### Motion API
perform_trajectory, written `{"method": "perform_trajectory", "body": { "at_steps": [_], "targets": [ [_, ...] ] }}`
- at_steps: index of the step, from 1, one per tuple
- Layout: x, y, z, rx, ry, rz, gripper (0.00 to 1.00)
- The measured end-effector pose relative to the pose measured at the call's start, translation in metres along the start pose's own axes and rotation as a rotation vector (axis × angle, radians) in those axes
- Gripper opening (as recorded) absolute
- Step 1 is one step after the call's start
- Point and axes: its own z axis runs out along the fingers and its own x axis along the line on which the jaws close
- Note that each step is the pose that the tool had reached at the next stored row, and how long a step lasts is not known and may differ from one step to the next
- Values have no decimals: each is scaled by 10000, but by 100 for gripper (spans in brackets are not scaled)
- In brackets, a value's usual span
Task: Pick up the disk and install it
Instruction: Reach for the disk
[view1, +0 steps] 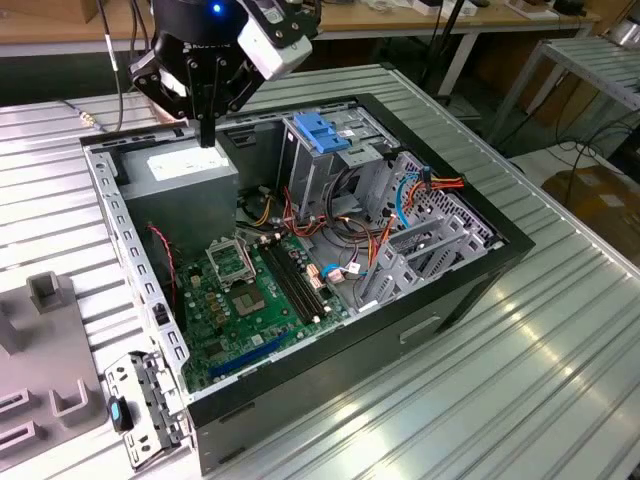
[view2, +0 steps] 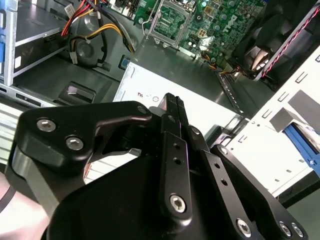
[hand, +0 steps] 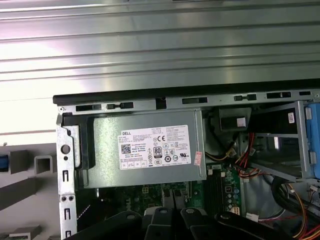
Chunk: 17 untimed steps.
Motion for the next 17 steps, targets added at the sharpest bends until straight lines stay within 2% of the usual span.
{"method": "perform_trajectory", "body": {
  "at_steps": [17],
  "targets": [
    [55,-4,2,0,1,0,15]
  ]
}}
